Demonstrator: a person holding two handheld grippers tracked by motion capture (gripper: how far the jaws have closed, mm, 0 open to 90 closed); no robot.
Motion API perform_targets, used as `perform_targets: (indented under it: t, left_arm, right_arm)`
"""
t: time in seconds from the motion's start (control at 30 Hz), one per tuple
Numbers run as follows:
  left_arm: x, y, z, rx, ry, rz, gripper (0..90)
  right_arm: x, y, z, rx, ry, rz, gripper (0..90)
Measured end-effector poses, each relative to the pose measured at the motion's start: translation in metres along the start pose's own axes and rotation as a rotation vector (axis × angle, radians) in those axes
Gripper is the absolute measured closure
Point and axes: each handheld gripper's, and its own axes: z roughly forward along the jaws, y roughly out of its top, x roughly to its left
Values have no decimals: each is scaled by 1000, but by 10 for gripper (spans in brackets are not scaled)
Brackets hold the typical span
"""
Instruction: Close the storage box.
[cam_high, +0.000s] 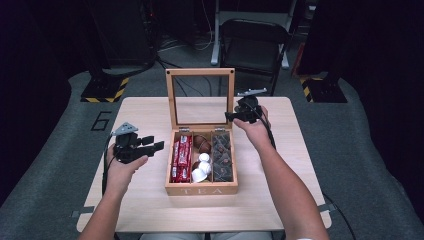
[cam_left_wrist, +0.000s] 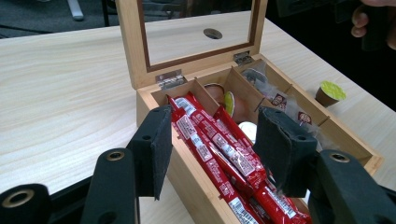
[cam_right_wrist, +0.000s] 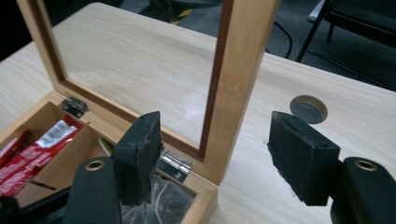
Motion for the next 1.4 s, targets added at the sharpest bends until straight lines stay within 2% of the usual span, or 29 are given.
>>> perform_targets:
  t: [0.13, 0.3, 0.33, 0.53, 0.8, 0.83, 0.9, 1.03, 1.3, 1.4]
  left_arm:
    - [1, 0, -2, -6, 0, -7, 462]
    - [4, 0, -3, -10, 7, -20, 462]
    - [5, 0, -3, -16, 10, -23, 462]
    - [4, -2, 0, 4, 7, -19, 462]
    - [4, -3, 0, 7, 5, -12, 462]
    - [4, -3, 0, 7, 5, -14, 462]
    - [4, -3, 0, 5, 9, -19, 463]
    - [5, -4, 0, 4, 13, -20, 462]
    - [7, -5, -1, 6, 17, -26, 462]
    - [7, -5, -2, 6, 18, -27, 463]
  right_arm:
    - [-1, -1, 7, 9, -13, -8, 343]
    - [-4, 0, 15, 0, -13, 13, 343]
    - [-5, 0, 16, 1, -17, 3, 343]
    - [-7, 0, 23, -1, -13, 37, 340]
    - [-6, -1, 33, 15, -20, 38, 340]
    - [-7, -2, 33, 18, -16, 29, 339]
    - [-7, -1, 34, 19, -18, 42, 339]
    - [-9, -1, 36, 7, 8, 34, 341]
    - [-1, 2, 39, -8, 53, 11, 336]
    - [4, 4, 40, 4, 32, 8, 318]
